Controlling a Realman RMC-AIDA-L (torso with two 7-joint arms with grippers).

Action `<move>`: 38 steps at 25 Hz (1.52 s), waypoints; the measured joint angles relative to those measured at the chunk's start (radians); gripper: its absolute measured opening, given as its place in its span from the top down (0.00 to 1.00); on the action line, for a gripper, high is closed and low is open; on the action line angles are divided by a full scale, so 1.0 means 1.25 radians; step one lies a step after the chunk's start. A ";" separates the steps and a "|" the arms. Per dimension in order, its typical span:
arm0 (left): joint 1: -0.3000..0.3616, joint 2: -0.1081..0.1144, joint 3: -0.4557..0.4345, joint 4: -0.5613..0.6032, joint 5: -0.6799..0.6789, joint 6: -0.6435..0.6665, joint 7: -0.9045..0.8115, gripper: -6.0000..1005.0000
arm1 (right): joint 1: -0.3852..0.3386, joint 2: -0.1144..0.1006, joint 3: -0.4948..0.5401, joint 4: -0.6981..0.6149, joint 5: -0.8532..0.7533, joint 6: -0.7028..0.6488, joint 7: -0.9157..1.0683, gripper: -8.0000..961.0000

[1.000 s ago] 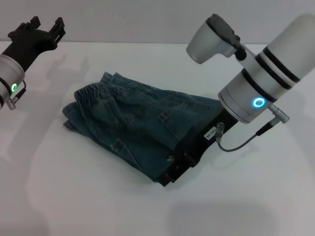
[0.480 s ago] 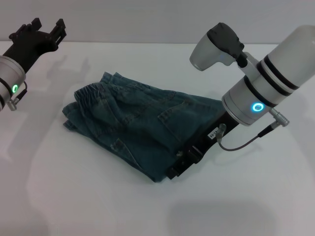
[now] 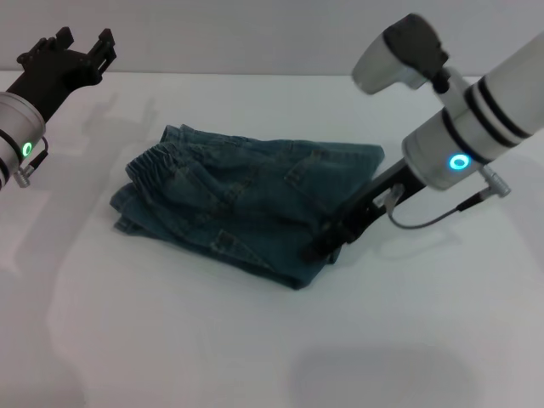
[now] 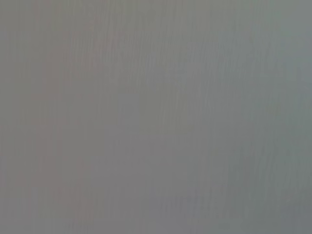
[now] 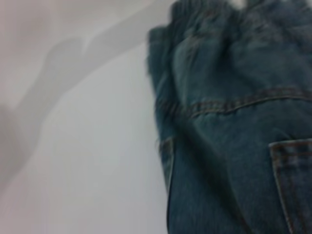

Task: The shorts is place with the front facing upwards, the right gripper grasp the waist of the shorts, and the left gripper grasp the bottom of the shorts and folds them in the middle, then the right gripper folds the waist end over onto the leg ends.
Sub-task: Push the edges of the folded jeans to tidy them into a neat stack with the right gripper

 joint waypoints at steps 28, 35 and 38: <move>-0.015 0.000 0.000 0.000 0.000 -0.020 0.006 0.35 | -0.082 -0.010 0.119 -0.179 0.003 -0.114 -0.028 0.22; -0.016 -0.001 0.000 0.000 -0.002 -0.020 0.007 0.35 | -0.075 0.007 0.078 -0.133 0.000 -0.108 -0.039 0.22; -0.016 -0.002 0.000 -0.003 -0.006 -0.021 0.007 0.35 | -0.071 0.015 0.055 -0.111 0.000 -0.070 -0.041 0.22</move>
